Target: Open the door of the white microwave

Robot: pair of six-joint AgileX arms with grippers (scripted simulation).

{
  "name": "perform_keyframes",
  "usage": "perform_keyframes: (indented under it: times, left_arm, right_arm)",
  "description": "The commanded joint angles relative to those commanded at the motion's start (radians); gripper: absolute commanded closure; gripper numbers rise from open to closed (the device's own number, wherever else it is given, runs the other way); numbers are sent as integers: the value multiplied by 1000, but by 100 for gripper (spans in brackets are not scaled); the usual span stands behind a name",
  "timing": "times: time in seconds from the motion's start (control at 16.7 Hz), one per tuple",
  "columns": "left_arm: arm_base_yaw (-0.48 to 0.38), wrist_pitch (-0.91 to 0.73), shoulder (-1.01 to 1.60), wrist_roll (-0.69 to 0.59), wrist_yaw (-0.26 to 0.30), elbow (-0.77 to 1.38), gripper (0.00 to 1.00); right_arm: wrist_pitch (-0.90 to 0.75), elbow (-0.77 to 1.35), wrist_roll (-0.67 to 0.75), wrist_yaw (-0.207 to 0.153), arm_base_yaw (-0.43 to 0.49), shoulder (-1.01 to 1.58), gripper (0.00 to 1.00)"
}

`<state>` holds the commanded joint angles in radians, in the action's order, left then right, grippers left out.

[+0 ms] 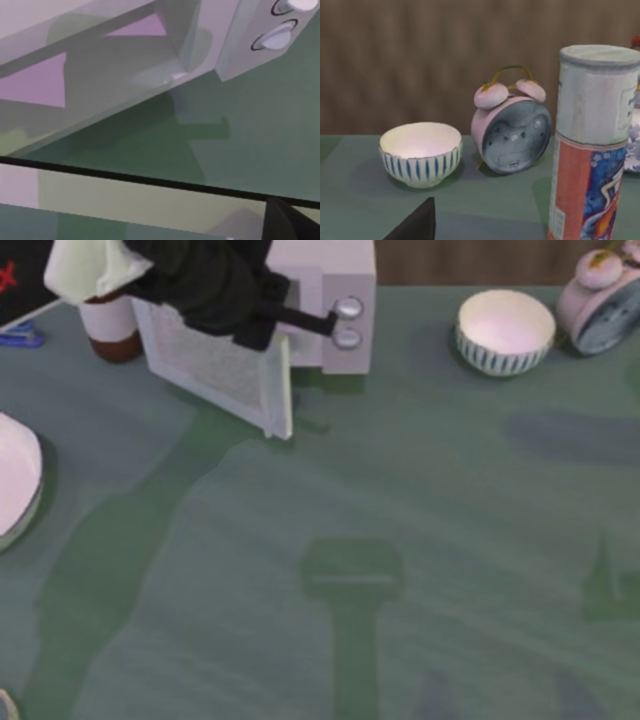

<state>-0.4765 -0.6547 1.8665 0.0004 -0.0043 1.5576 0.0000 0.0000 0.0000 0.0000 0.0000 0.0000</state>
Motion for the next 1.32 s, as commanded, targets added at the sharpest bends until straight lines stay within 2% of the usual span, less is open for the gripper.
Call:
perform_keyframes:
  times: [0.3,1.32]
  left_arm:
    - [24,6,-11,73,45,-94,100]
    - [24,6,-11,73,45,-94,100]
  right_arm:
    - [0,0,0,0,0,0,0]
    - [0,0,0,0,0,0,0]
